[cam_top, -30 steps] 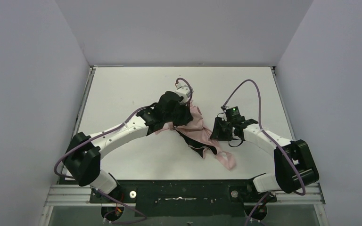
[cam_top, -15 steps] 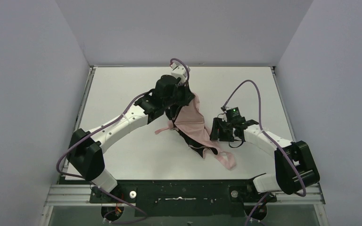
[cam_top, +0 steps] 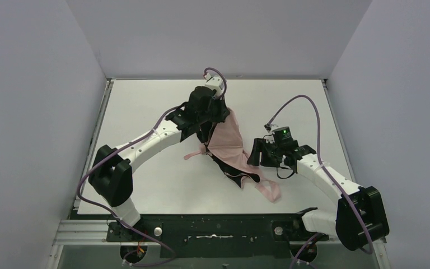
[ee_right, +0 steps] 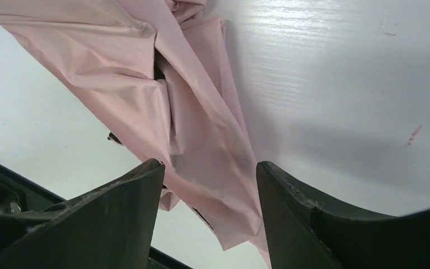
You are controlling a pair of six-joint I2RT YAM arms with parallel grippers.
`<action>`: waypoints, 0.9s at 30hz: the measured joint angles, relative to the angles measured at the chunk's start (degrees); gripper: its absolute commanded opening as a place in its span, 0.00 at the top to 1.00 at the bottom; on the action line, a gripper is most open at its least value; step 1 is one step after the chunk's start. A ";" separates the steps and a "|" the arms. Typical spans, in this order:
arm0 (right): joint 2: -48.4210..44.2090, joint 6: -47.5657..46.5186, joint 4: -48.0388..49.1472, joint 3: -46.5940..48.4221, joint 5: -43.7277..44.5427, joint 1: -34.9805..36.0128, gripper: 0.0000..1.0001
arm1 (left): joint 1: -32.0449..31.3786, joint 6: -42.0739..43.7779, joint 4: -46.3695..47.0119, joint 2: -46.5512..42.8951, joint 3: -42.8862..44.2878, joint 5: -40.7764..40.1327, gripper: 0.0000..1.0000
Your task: Put away the umbrella
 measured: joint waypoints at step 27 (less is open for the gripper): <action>-5.86 -0.61 -6.95 1.49 3.67 -0.02 0.40 | 2.60 -0.70 2.43 0.90 -0.11 -3.04 1.00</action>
